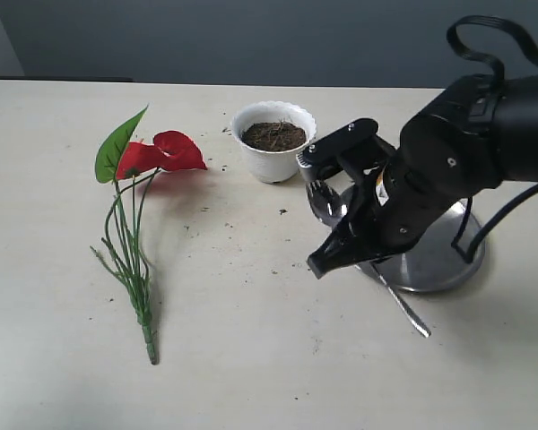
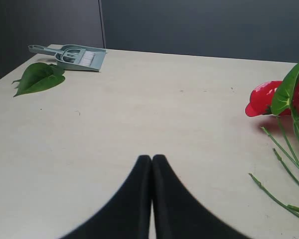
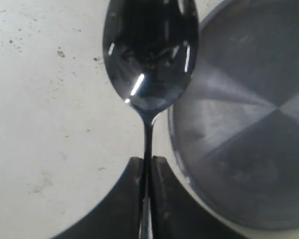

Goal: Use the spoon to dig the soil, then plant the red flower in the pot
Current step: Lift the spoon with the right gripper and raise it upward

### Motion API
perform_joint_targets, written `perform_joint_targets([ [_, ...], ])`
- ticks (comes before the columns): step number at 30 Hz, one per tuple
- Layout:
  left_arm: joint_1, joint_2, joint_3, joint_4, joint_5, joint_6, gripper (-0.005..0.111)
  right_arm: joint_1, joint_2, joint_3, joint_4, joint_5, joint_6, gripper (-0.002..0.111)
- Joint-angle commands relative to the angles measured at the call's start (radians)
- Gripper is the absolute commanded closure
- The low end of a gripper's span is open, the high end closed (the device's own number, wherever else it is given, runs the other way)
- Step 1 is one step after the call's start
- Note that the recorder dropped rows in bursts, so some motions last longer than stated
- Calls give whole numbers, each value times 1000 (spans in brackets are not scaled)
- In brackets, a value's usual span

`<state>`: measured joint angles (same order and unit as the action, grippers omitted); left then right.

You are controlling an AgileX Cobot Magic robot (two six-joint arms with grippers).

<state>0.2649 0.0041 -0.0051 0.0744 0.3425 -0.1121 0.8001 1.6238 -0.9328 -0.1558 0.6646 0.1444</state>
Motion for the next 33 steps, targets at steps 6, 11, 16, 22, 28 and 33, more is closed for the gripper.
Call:
perform_joint_targets([
  [6, -7, -4, 5, -9, -7, 0, 106, -1, -110, -1, -330, -9, -171, 109],
  [11, -7, -4, 5, -9, -7, 0, 106, -1, -124, -24, -451, -16, -284, 109],
  [16, -7, -4, 5, -9, -7, 0, 106, -1, -124, -60, -659, -21, -310, 109],
  [22, -7, -4, 5, -9, -7, 0, 106, -1, -125, -99, -997, -36, -353, 109],
  [28, -7, -4, 5, -9, -7, 0, 106, -1, -125, -99, -1206, -132, -363, 109],
  [33, -7, -4, 5, -9, -7, 0, 106, -1, -125, -99, -1290, -170, -363, 109],
])
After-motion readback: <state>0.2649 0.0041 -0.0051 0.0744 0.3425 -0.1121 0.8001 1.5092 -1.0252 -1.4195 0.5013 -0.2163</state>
